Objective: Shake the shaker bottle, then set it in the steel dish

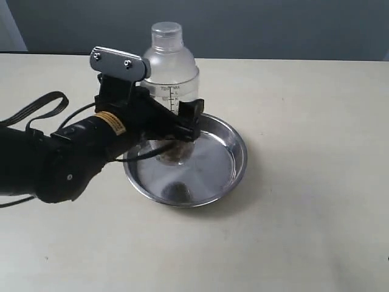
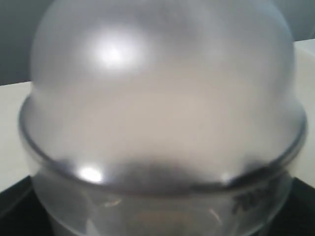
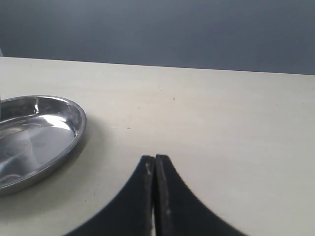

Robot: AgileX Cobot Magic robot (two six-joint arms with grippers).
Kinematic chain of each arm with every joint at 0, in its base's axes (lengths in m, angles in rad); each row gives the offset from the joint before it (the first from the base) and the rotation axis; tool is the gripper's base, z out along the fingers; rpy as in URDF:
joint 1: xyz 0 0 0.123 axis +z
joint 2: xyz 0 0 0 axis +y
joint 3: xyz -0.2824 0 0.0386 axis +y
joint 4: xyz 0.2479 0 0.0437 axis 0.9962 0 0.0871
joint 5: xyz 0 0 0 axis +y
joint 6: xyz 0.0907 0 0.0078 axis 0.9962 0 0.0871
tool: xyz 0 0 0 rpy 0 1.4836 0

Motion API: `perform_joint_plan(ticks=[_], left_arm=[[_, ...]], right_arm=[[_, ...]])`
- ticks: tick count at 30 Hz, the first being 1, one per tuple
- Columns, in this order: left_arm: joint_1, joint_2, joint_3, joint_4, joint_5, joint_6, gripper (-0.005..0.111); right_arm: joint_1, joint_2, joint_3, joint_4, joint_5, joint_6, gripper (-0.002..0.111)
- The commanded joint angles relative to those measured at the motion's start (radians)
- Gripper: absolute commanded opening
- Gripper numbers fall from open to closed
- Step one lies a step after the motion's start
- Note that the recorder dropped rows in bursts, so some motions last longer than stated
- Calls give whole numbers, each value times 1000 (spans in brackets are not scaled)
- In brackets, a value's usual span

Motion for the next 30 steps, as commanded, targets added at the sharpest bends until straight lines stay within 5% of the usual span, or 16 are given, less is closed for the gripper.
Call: perform_joint_plan(ticks=[1,4,5,7,8,9,12,16,19,20,22,23,26,27,29,30], left_arm=[[-23,-13,-12,261,-23,-1,0],[-10,-2,-16,-406,-150,123,0],[-17,-13,-16,-310,-130,123,0],[-41,-39,-30,327,-6,4,0],[-46,-41,-38,479,12,-14,0],[-46,-41,-49,423,46,20,0],[-17,-21,-60,-354,-24,208,0],[-25,-34,-58,153,77,200,0],[-16,-12,-58,-293,-30,139,0],[-24,-15,-58,-177,4,107,0],[-49,-21,-58,294,54,60,0],[-49,-21,-58,294,36,55,0],[-28,1,-58,-266,-65,69,0],[-29,1,-58,-233,-58,59,0],[-50,-15,-58,215,-1,15,0],[-53,-15,-58,309,-11,31,0]], right_arm=[[0,-4,1,-5,-13,-1,-1],[0,-4,1,-5,-13,-1,-1],[0,-4,1,-5,-13,-1,-1],[0,-4,1,-5,-13,-1,-1],[0,-4,1,-5,-13,-1,-1],[0,-4,1,-5,-13,-1,-1],[0,-4,1,-5,-13,-1,-1],[0,-4,1,-5,-13,-1,-1],[0,-4,1,-5,-13,-1,-1],[0,-4,1,-5,-13,-1,-1],[0,-4,1,-5,-13,-1,-1],[0,-4,1,-5,-13,-1,-1],[0,-4,1,-5,-13,-1,-1],[0,-4,1,-5,-13,-1,-1],[0,-4,1,-5,-13,-1,-1],[0,-4,1,-5,-13,-1,-1]])
